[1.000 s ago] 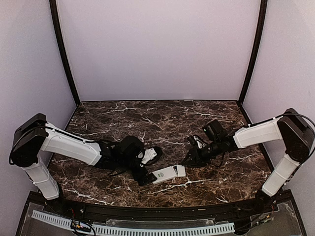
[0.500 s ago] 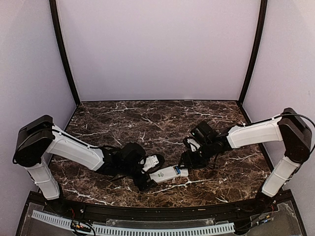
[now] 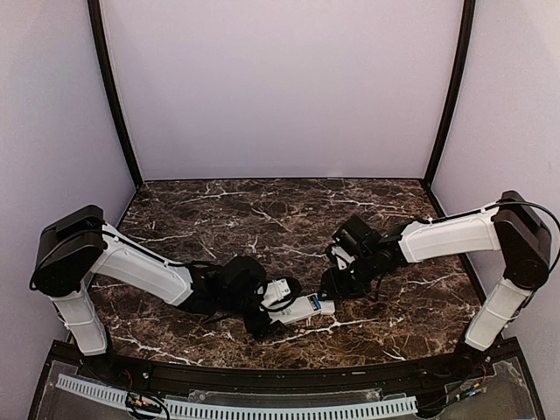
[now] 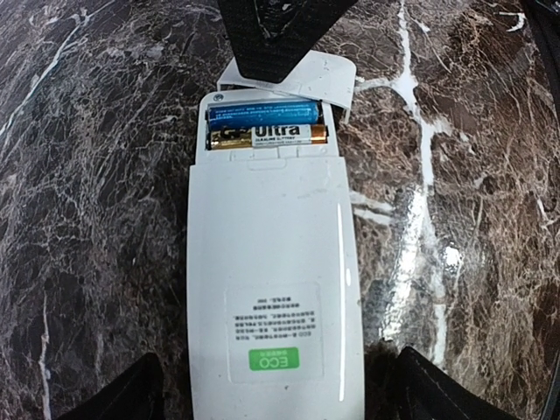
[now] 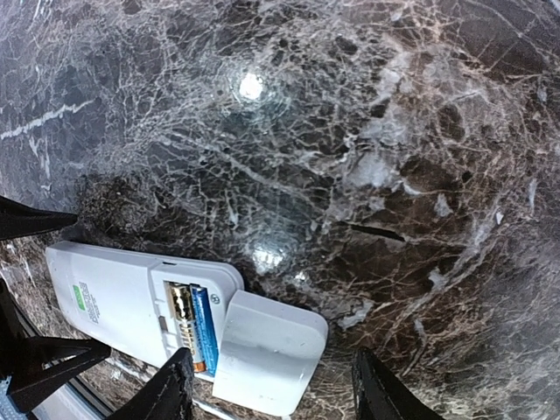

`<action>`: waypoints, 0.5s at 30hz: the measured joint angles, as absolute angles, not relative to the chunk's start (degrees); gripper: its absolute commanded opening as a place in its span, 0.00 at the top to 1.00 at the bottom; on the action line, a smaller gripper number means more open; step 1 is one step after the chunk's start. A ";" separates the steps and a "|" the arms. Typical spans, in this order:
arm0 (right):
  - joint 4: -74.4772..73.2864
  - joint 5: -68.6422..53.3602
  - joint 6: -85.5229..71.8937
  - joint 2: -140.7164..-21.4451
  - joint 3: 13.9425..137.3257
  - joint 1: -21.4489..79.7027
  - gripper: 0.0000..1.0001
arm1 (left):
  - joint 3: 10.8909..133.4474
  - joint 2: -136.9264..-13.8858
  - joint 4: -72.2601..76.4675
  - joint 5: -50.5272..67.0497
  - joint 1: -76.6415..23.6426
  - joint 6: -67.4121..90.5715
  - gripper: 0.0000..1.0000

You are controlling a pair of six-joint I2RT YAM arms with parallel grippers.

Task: Load the batteries into the remote control
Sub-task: Load the battery cover onto the remote control without the battery cover.

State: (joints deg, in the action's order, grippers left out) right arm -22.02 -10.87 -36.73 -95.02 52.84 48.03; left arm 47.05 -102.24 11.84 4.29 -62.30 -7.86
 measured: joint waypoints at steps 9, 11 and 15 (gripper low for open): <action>-21.89 -11.33 -37.10 -97.36 54.00 48.03 0.48 | 48.71 -103.22 10.35 5.63 -62.33 -7.94 0.17; -21.74 -11.51 -37.17 -97.62 54.17 48.05 0.52 | 48.84 -103.28 10.17 5.65 -62.33 -7.97 0.17; -21.61 -11.75 -37.26 -97.97 54.30 48.23 0.57 | 49.06 -103.39 9.98 5.67 -62.37 -7.97 0.17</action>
State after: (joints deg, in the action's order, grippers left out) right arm -21.61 -11.75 -37.26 -97.97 54.30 48.23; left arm 49.06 -103.39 9.98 5.67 -62.37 -7.97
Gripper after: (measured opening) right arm 0.449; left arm 0.828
